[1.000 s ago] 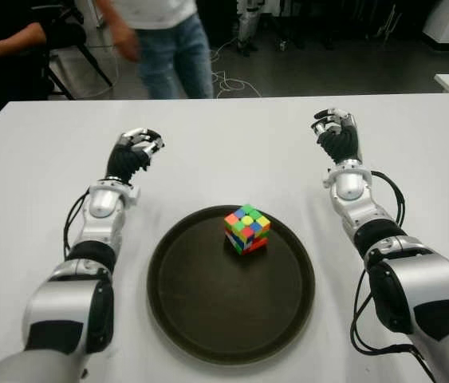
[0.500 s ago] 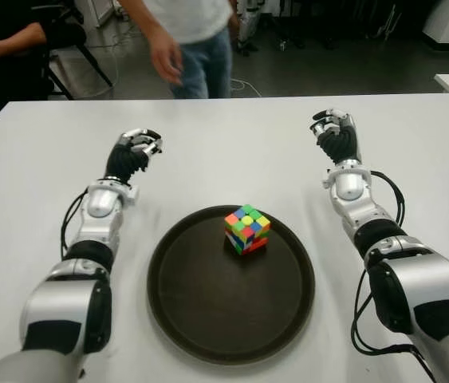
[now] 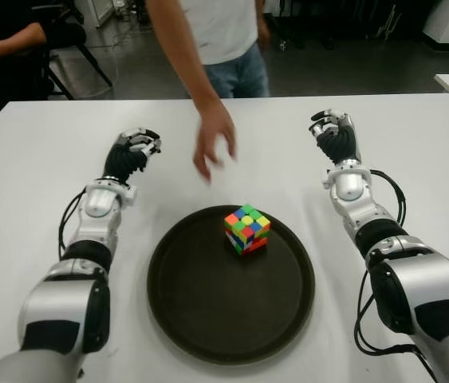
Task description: Pick up the Rubik's Cube and put it in the plate
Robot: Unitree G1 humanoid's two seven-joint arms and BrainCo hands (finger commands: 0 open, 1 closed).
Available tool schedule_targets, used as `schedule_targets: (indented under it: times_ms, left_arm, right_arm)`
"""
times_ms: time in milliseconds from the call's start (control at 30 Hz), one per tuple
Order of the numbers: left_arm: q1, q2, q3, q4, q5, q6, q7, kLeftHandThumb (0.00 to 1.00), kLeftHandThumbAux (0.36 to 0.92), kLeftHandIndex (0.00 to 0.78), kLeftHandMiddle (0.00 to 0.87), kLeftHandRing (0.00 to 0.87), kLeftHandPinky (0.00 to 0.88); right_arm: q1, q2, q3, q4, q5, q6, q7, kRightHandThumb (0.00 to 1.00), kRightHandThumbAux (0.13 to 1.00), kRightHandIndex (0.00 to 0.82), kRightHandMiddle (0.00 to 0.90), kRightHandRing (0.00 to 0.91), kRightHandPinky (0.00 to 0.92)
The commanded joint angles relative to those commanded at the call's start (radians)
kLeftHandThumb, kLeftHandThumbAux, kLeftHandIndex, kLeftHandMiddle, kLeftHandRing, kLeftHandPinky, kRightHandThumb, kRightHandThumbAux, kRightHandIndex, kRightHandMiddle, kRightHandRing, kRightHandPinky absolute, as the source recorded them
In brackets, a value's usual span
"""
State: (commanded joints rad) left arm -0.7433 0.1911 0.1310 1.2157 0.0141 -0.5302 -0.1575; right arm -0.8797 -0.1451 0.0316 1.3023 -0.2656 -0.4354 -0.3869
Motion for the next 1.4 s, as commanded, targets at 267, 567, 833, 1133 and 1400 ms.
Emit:
schedule_targets:
  times_ms: [267,567,833,1133,1400]
  left_arm:
    - [-0.007,-0.007,0.003,0.0,-0.004,0.008,-0.001,0.841,0.663,0.423,0.588,0.787,0.806]
    - [-0.016,-0.017,0.006,-0.001,-0.007,0.016,0.012,0.84,0.664,0.421,0.584,0.783,0.805]
    - [-0.019,-0.029,0.007,-0.012,-0.01,0.02,0.022,0.839,0.663,0.421,0.58,0.78,0.803]
    - [-0.008,-0.04,0.004,-0.042,-0.011,0.032,0.037,0.84,0.663,0.422,0.577,0.775,0.803]
    - [0.01,-0.043,0.0,-0.086,-0.013,0.045,0.037,0.841,0.663,0.421,0.583,0.777,0.802]
  right_arm:
    - [-0.003,-0.008,0.003,0.001,-0.003,0.005,0.006,0.703,0.724,0.429,0.742,0.751,0.759]
    - [-0.008,-0.023,0.006,0.003,-0.007,0.006,0.032,0.705,0.723,0.429,0.737,0.75,0.756]
    - [-0.008,-0.037,0.007,-0.002,-0.006,-0.004,0.054,0.704,0.723,0.43,0.741,0.743,0.745]
    - [-0.004,-0.049,0.017,-0.01,-0.017,-0.004,0.042,0.703,0.723,0.431,0.749,0.742,0.743]
    - [0.001,-0.055,0.026,-0.019,-0.028,-0.006,0.031,0.703,0.721,0.432,0.75,0.747,0.75]
